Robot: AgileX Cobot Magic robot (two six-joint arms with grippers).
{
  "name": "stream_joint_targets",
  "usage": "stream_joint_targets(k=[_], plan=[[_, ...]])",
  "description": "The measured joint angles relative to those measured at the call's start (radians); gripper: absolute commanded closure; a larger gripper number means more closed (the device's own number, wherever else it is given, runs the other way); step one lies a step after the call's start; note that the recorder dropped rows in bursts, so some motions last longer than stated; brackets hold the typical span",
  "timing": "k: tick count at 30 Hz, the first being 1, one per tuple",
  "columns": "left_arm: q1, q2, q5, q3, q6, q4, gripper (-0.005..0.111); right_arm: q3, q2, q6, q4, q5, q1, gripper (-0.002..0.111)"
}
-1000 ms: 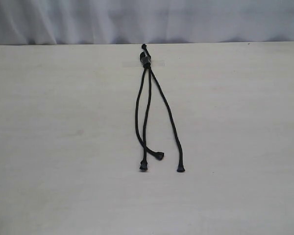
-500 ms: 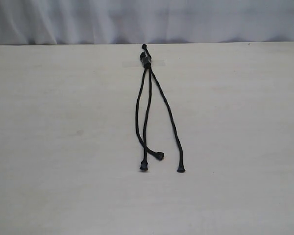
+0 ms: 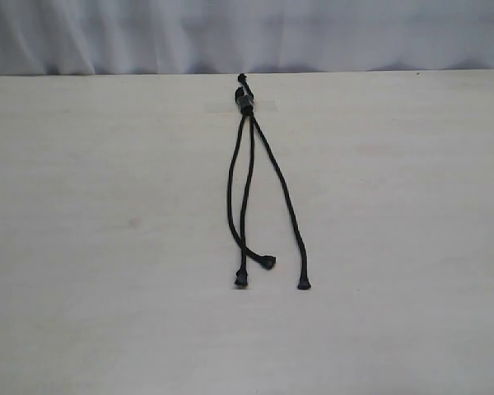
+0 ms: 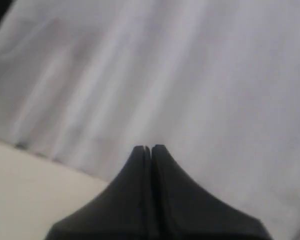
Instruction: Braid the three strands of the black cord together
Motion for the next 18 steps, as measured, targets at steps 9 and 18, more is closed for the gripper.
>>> stream_joint_targets(k=[9, 18], plan=[[0.0, 0.176, 0.116, -0.125, -0.051, 0.143, 0.107, -0.137, 0.357, -0.002, 0.134, 0.058, 0.0, 0.104], [0.0, 0.287, -0.065, -0.144, -0.049, 0.27, 0.107, -0.137, 0.436, -0.002, 0.207, 0.056, 0.0, 0.104]])
